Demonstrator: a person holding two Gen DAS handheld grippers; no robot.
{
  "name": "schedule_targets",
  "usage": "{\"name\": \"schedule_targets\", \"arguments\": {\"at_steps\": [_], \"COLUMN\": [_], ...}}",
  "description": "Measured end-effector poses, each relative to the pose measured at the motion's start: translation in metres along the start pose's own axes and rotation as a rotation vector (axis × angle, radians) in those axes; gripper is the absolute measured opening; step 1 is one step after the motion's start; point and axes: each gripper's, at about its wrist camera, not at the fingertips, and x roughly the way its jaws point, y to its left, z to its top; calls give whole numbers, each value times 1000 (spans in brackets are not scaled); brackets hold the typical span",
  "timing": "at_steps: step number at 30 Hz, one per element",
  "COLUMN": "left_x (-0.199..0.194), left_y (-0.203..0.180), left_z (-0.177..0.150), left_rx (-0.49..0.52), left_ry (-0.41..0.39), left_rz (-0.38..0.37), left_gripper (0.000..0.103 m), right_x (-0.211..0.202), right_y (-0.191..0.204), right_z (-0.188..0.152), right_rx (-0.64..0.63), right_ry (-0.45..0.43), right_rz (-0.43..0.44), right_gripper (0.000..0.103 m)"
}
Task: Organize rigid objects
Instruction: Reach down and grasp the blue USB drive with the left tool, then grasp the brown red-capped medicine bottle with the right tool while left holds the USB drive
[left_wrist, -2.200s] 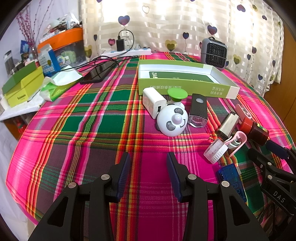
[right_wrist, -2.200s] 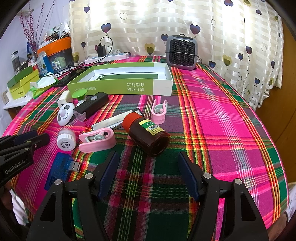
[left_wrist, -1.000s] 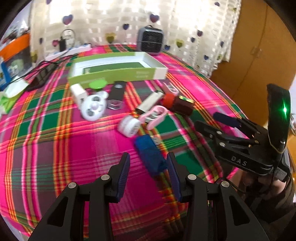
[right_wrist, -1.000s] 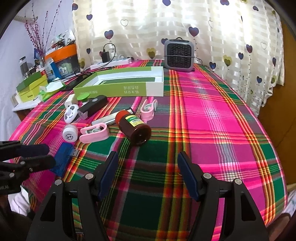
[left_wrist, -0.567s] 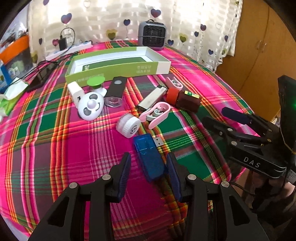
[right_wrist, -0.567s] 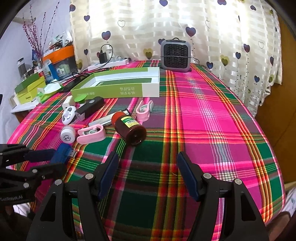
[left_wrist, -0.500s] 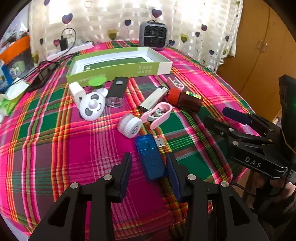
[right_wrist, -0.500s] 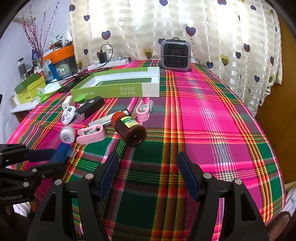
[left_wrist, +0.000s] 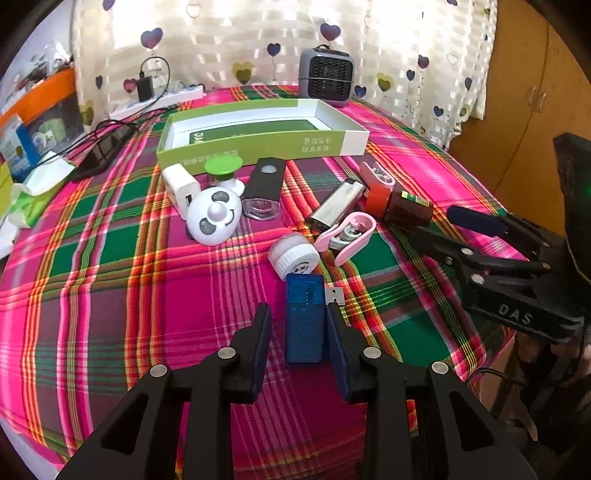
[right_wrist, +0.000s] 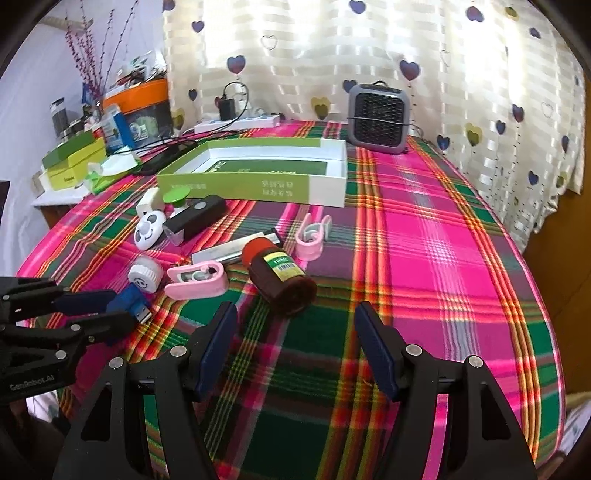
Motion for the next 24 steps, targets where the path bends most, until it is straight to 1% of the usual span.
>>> {"name": "schedule_targets", "arguments": {"at_steps": [8,11,17,19,20,21,24], "left_x": [2,2,3,3,3,3,3], "left_y": [4,5,6,7,8,8,8], "left_z": [1,1,1,1,1,1,1], "left_rx": [-8,-9,-11,-16,-18,-19,-21], "left_ry": [-9,-11,-16,-18,-18,-19,-20], "left_rz": [-21,-25,-26,-28,-30,-32,-34], "left_gripper": [30,29,24,22,22,22,22], "right_x": [16,22,27,29,29,30,30], "right_y": [-1,1,4,5,5,4,3], "right_z": [15,16,17,16,16,16,16], "right_rx": [-24,-40,-56,-60,-58,-52,-45], "right_ry": [28,45,62,64,65,67,67], "right_rz": [56,58,80,79,76,74,77], "right_gripper": [66,66,66,62,55,50,47]}}
